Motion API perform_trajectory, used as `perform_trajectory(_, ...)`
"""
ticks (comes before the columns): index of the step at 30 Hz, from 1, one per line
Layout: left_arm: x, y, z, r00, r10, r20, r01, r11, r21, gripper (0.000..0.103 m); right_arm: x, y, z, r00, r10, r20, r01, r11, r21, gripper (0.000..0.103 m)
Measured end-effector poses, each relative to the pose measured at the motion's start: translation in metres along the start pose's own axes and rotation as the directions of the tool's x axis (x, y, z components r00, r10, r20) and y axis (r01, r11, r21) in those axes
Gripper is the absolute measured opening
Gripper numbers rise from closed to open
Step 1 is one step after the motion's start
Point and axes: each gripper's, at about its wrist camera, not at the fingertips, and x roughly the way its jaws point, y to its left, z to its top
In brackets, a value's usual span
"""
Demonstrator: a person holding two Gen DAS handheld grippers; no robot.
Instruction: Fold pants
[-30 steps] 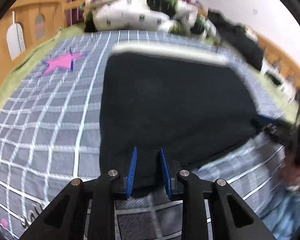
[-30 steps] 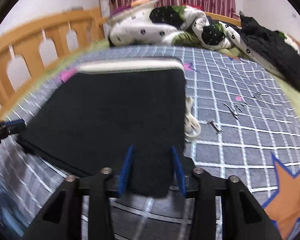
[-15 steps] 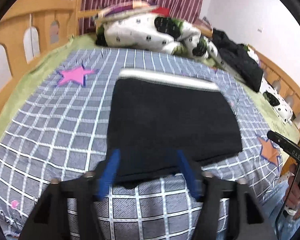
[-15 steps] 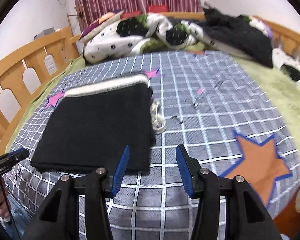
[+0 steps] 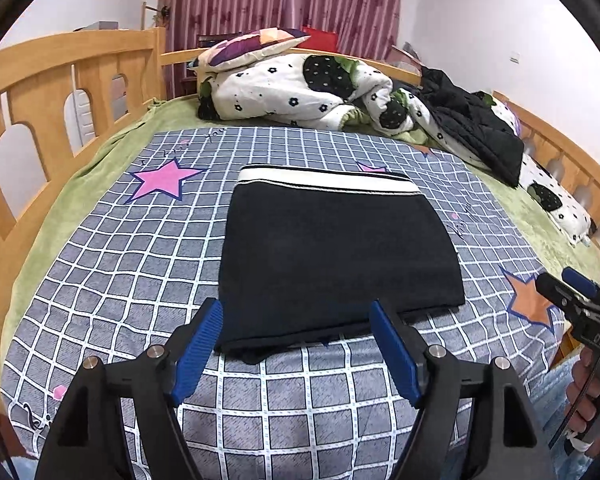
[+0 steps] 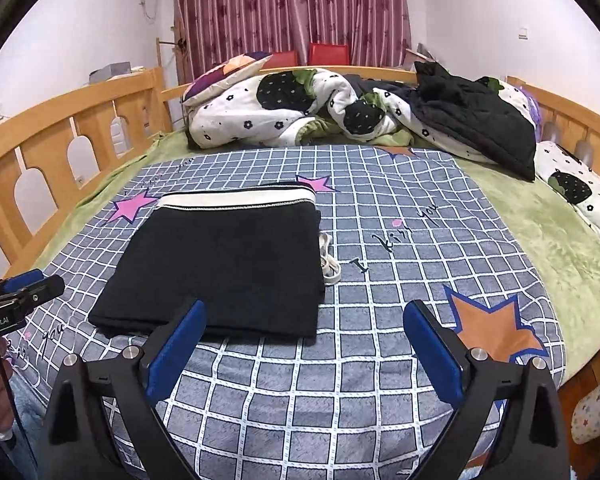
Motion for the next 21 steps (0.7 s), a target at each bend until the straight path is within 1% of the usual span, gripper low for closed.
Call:
perform_trajectory(2,-0.0014,-0.0007,-0.0006,1.000,0.014,0.004,-0.014,1.000,0.003,0.074,-0.0002,-0.0023,0.0004,1.000,0.004,-0.004,-0.004,1.000,0.014,0.097)
perform_trajectory(8,-0.0036,-0.0025,-0.0021,1.000,0.010,0.001,-0.010,1.000,-0.001,0.074,-0.0026,-0.0066,-0.0008,1.000,-0.006,-0.007,0.006,1.000,0.026,0.097)
perform_trajectory(13,-0.0057,-0.0060,-0.0031,0.999,0.034,0.013,-0.034,0.999,0.018,0.075,-0.0022,-0.0080,-0.0020,1.000,-0.008,-0.013,0.009,1.000,0.029,0.097)
perform_trajectory(21,-0.0050,-0.0038,-0.0027,0.999,0.032,0.008,-0.032,0.999,0.010,0.075,0.0004,-0.0096,-0.0023,1.000,-0.013,-0.020,0.013,0.999,0.040,0.097)
